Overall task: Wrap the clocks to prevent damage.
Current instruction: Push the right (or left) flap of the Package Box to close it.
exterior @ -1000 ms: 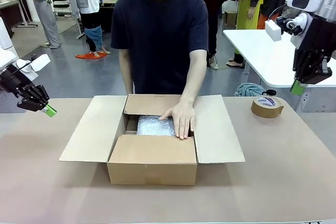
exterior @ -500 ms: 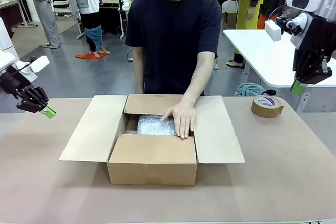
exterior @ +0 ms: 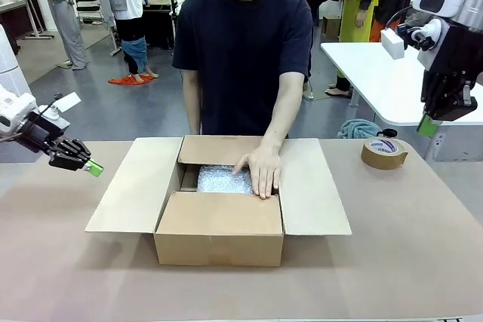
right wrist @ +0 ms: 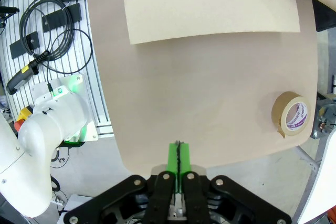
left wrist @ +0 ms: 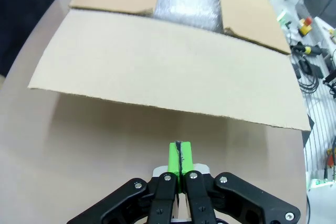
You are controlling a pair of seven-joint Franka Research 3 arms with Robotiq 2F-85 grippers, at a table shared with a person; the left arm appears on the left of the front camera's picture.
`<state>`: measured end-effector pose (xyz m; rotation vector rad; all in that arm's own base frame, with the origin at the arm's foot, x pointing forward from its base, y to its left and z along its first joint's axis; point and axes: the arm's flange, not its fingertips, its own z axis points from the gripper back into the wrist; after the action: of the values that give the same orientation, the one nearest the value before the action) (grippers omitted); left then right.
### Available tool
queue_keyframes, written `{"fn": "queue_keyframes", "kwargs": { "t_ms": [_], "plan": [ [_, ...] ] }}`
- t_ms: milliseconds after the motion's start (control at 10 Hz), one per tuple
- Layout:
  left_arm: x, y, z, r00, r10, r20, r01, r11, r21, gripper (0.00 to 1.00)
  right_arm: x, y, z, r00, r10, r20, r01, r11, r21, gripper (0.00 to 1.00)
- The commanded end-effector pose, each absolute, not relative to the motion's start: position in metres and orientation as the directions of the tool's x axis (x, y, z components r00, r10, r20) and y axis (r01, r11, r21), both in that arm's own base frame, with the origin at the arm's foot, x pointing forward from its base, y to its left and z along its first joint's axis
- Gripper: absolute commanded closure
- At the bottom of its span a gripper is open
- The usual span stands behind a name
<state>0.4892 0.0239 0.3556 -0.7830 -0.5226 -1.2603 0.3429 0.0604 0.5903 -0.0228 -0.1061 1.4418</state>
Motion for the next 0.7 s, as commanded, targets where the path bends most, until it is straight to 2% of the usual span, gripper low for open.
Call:
{"fn": "queue_keyframes", "kwargs": {
  "t_ms": [0, 400, 600],
  "plan": [
    [0.490, 0.032, 0.349, 0.151, -0.584, 0.798, 0.984, 0.010, -0.179, 1.00, 0.343, 0.062, 0.589, 0.132, 0.989, 0.071, -0.988, 0.137, -0.073, 0.99],
    [0.486, 0.040, 0.321, -0.032, -0.468, 0.883, 0.989, -0.140, -0.039, 1.00, 0.343, 0.062, 0.589, 0.132, 0.989, 0.071, -0.988, 0.137, -0.073, 0.99],
    [0.485, 0.038, 0.301, -0.001, -0.438, 0.899, 0.996, -0.081, -0.039, 1.00, 0.343, 0.062, 0.589, 0.132, 0.989, 0.071, -0.988, 0.137, -0.073, 0.99]
  ]
}}
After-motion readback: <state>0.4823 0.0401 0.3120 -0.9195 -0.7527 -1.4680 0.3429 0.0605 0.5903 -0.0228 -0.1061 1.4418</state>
